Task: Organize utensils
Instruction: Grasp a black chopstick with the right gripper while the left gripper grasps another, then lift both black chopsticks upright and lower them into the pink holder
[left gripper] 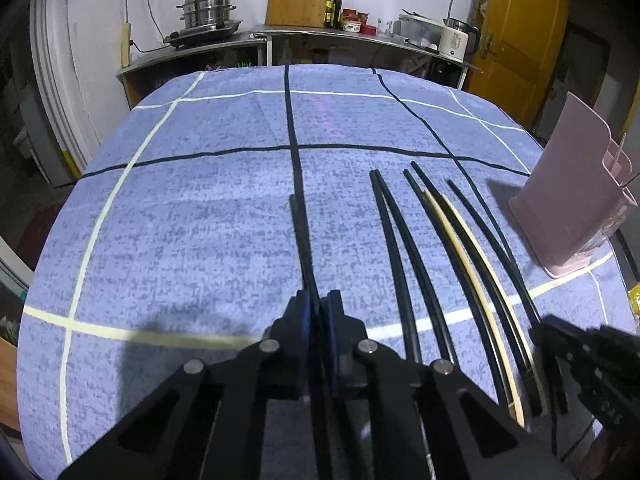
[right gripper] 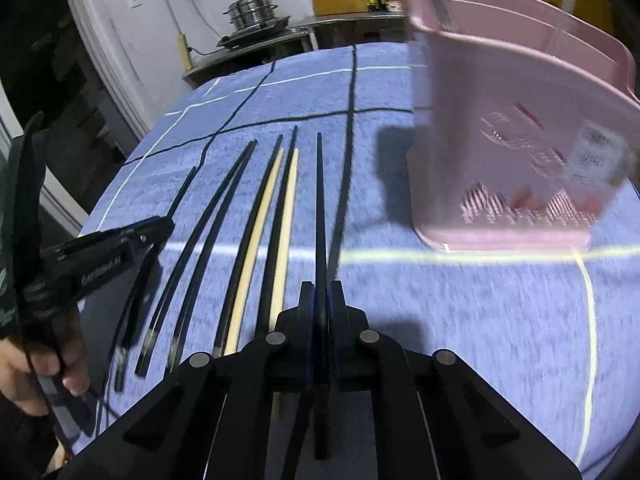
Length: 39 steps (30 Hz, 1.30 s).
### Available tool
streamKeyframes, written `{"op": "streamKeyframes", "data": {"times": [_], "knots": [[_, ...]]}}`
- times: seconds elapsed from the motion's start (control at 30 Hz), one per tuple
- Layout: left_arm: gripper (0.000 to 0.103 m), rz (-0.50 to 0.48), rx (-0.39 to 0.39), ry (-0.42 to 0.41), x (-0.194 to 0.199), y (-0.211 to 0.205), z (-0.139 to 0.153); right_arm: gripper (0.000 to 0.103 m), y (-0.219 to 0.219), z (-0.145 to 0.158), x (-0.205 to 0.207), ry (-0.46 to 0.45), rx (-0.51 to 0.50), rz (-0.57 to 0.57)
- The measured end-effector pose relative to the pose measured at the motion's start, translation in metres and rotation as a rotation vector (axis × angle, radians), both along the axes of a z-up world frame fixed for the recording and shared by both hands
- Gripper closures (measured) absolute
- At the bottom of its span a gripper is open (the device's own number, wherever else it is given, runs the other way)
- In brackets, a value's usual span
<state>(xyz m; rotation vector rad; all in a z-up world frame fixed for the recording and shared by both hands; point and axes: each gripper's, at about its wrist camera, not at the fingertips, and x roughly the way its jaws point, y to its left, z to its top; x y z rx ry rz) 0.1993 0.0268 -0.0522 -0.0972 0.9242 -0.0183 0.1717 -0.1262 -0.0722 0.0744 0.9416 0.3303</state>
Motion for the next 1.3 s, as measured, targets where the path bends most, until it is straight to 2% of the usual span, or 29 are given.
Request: {"op": "streamKeyframes", "data": {"times": [0.33, 0.47, 0.57, 0.63, 0.97, 1.3], "knots": [[0.097, -0.014, -0.111, 0.02, -0.033, 0.02, 0.0, 0.096, -0.015, 0.0, -0.045, 0.047, 0.047, -0.045], [0.097, -0.03, -0.138, 0.033, -0.043, 0.021, 0.0, 0.096, -0.014, 0.002, -0.046, 0.055, 0.043, -0.015], [0.097, -0.018, -0.164, 0.045, -0.045, 0.026, -0.001, 0.088, -0.013, 0.005, -0.042, 0.041, 0.028, -0.003], [0.096, -0.016, -0.173, 0.047, -0.044, 0.026, -0.001, 0.088, -0.01, 0.004, -0.034, 0.038, 0.014, 0.007], [0.094, -0.042, -0.113, 0.062, -0.026, 0.017, 0.0, 0.088, 0.005, 0.003, 0.0, 0.024, -0.047, 0.045], [0.093, -0.083, -0.047, 0.066, -0.013, 0.007, 0.001, 0.09, 0.012, 0.004, 0.027, 0.032, -0.03, 0.032]]}}
